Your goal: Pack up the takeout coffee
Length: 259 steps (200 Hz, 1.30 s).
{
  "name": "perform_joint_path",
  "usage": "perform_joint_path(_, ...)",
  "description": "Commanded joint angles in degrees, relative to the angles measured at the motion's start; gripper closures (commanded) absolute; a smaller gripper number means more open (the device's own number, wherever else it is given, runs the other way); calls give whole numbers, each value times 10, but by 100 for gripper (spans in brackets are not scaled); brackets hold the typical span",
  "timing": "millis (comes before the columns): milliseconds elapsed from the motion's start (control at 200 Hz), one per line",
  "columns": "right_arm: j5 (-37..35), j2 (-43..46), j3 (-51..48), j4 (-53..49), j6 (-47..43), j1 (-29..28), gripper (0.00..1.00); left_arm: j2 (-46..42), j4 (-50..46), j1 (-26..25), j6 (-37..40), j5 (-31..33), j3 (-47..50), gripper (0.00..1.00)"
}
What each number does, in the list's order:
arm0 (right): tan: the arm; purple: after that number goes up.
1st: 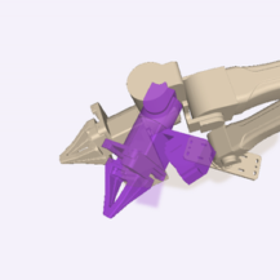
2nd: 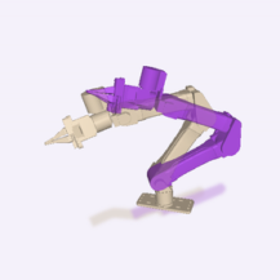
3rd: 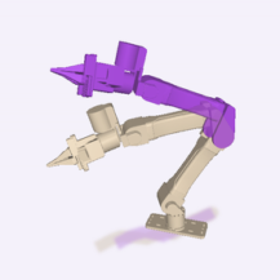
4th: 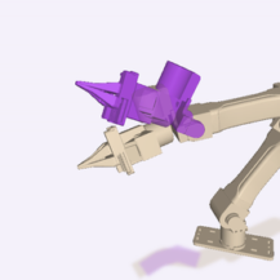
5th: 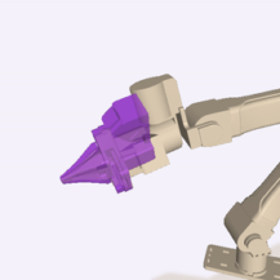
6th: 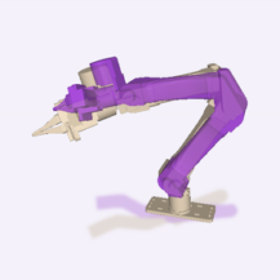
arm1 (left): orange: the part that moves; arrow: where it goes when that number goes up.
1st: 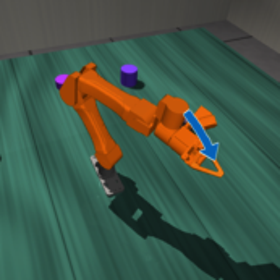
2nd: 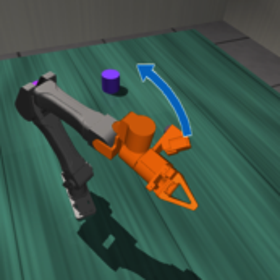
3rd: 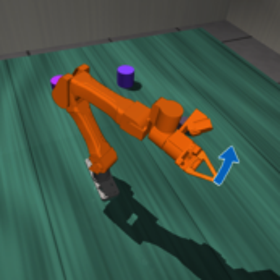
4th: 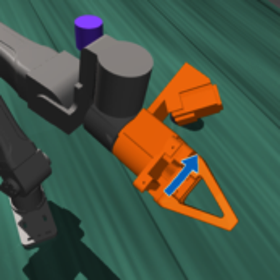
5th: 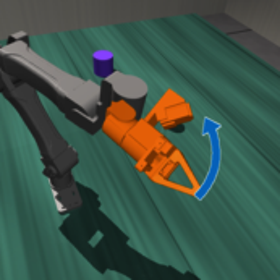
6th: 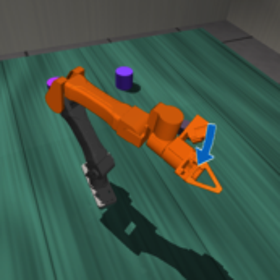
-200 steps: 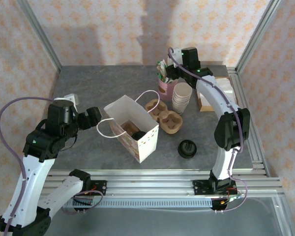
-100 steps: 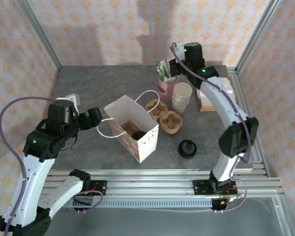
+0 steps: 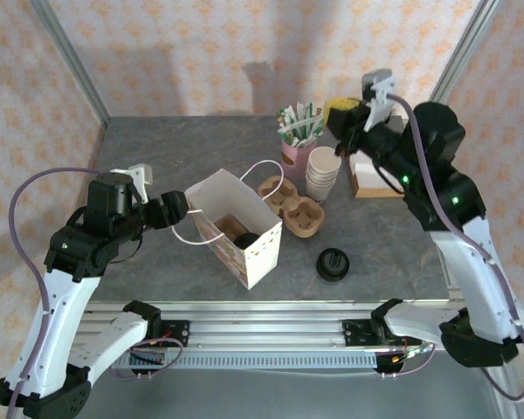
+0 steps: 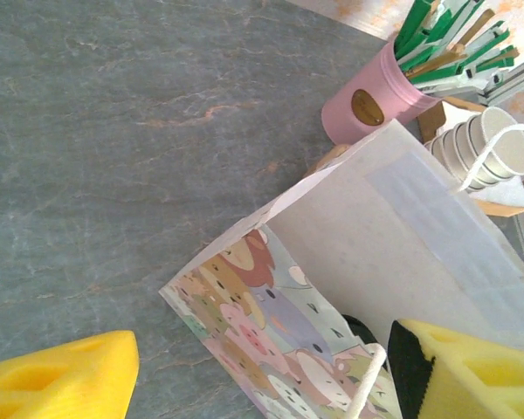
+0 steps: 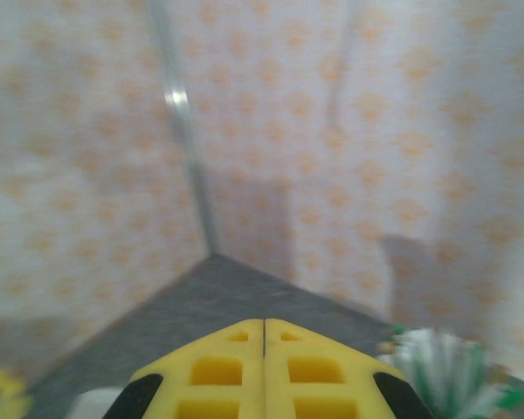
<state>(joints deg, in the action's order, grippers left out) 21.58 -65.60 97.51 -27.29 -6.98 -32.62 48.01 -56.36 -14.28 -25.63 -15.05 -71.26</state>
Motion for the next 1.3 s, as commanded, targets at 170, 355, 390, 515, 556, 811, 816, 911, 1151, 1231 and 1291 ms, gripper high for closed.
perform_joint_path(170,-46,-6,-66,-6,-5,-208,100,-9,16,-4,-18,-17,-10,28)
perform_joint_path(355,-105,-43,-109,17,-32,-255,100,-14,8,-4,-17,-11,-9,28)
perform_joint_path(390,-112,-52,-117,24,-38,-257,100,-15,8,-4,-17,-11,-8,28)
perform_joint_path(515,-132,-89,-144,80,-35,-258,100,-18,10,-4,-17,-8,-4,28)
perform_joint_path(556,-124,-103,-148,96,-31,-258,100,-18,10,-4,-17,-7,-4,28)
perform_joint_path(811,-132,-178,-153,137,18,-258,70,-18,9,-4,-15,-6,1,28)
perform_joint_path(816,-133,-178,-153,136,19,-258,69,-18,10,-4,-15,-5,1,28)
perform_joint_path(911,-155,-183,-146,120,16,-258,57,-17,10,-4,-14,-6,2,28)
perform_joint_path(1151,-181,-144,-129,86,2,-258,53,-14,14,-4,-16,-8,2,28)
perform_joint_path(1231,-215,-121,-127,74,-3,-258,53,-13,16,-4,-17,-11,4,28)
perform_joint_path(1291,-262,-104,-124,64,-12,-258,53,-14,17,-4,-18,-13,5,28)
